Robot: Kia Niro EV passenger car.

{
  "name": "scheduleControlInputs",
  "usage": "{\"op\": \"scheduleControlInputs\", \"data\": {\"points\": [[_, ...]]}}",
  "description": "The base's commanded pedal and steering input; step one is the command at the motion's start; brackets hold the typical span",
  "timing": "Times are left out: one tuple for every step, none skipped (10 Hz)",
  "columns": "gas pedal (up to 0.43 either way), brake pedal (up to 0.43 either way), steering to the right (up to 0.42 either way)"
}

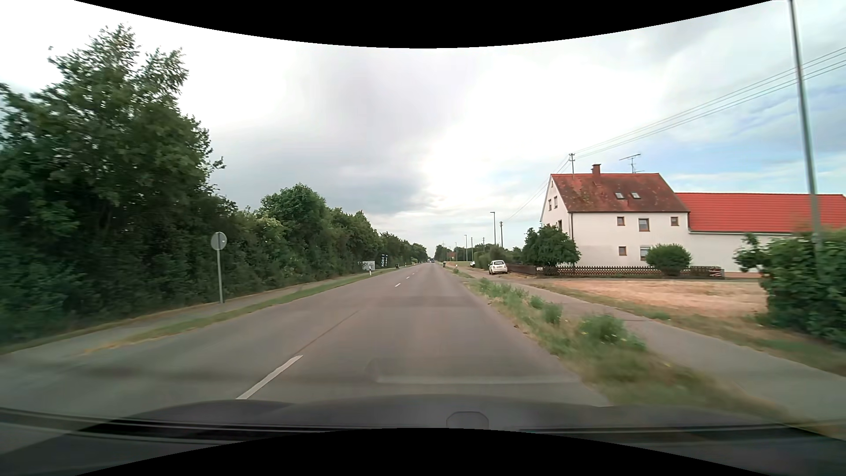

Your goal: Follow the waypoints while adhering to traffic rules and regulations

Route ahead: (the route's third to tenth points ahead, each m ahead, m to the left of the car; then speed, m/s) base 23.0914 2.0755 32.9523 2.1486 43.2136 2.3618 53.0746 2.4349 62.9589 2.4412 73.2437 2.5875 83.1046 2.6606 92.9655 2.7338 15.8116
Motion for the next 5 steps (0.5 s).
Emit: {"op": "scheduleControlInputs", "data": {"points": [[0.087, 0.0, -0.003], [0.087, 0.0, -0.004], [0.087, 0.0, -0.005], [0.087, 0.0, -0.005], [0.087, 0.0, -0.005]]}}
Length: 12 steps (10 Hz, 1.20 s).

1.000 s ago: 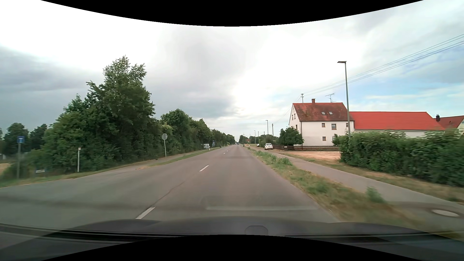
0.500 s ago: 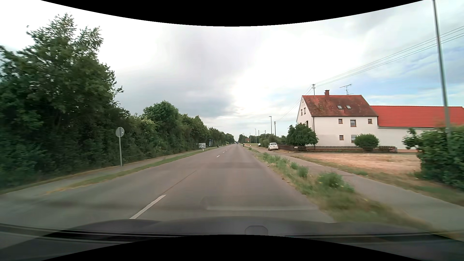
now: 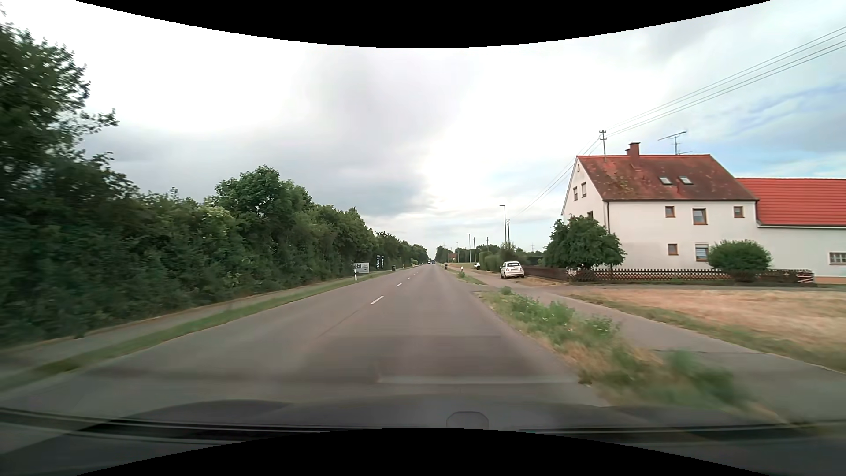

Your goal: Follow the waypoints while adhering to traffic rules and regulations

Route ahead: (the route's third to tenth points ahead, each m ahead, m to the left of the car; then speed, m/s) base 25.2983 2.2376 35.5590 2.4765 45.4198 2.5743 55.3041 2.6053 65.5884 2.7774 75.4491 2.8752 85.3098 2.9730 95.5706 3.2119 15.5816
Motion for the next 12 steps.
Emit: {"op": "scheduleControlInputs", "data": {"points": [[0.098, 0.0, -0.005], [0.098, 0.0, -0.005], [0.098, 0.0, -0.005], [0.098, 0.0, -0.004], [0.11, 0.0, -0.004], [0.11, 0.0, -0.004], [0.118, 0.0, -0.004], [0.118, 0.0, -0.004], [0.13, 0.0, -0.004], [0.13, 0.0, -0.004], [0.138, 0.0, -0.004], [0.138, 0.0, -0.004]]}}
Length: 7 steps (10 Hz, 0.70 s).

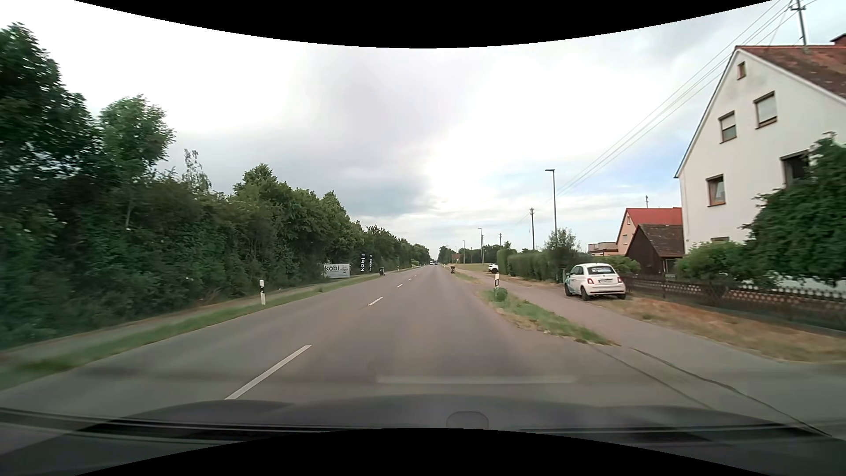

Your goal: Follow the waypoints while adhering to traffic rules and regulations

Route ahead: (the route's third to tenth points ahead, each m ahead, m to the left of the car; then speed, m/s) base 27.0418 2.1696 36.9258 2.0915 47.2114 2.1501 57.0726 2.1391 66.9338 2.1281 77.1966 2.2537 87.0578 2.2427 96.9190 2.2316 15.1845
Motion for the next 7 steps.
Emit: {"op": "scheduleControlInputs", "data": {"points": [[0.15, 0.0, -0.004], [0.15, 0.0, -0.004], [0.15, 0.0, -0.004], [0.15, 0.0, -0.004], [0.15, 0.0, -0.004], [0.15, 0.0, -0.004], [0.15, 0.0, -0.004]]}}
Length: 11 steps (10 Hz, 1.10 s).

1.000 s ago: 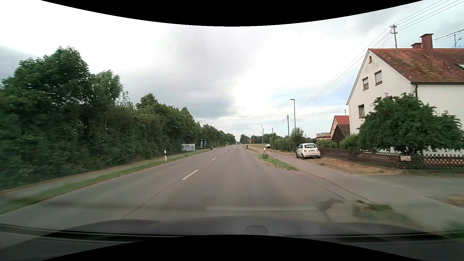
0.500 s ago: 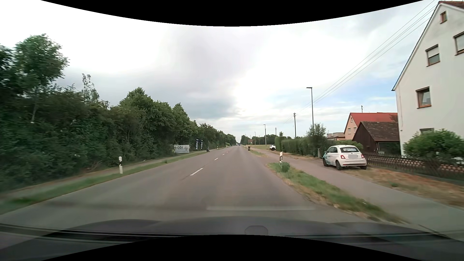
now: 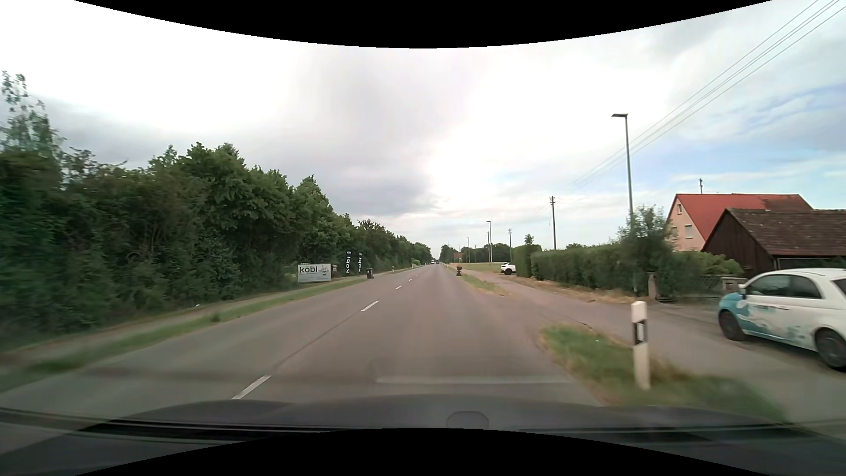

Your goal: Follow the waypoints while adhering to traffic rules and regulations

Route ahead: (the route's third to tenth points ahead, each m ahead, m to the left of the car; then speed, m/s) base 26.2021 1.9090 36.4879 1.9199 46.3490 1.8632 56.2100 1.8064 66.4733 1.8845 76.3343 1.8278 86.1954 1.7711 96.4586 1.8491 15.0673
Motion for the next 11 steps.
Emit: {"op": "scheduleControlInputs", "data": {"points": [[0.15, 0.0, -0.004], [0.15, 0.0, -0.004], [0.15, 0.0, -0.004], [0.15, 0.0, -0.004], [0.15, 0.0, -0.004], [0.15, 0.0, -0.004], [0.15, 0.0, -0.004], [0.15, 0.0, -0.004], [0.15, 0.0, -0.004], [0.15, 0.0, -0.004], [0.15, 0.0, -0.002]]}}
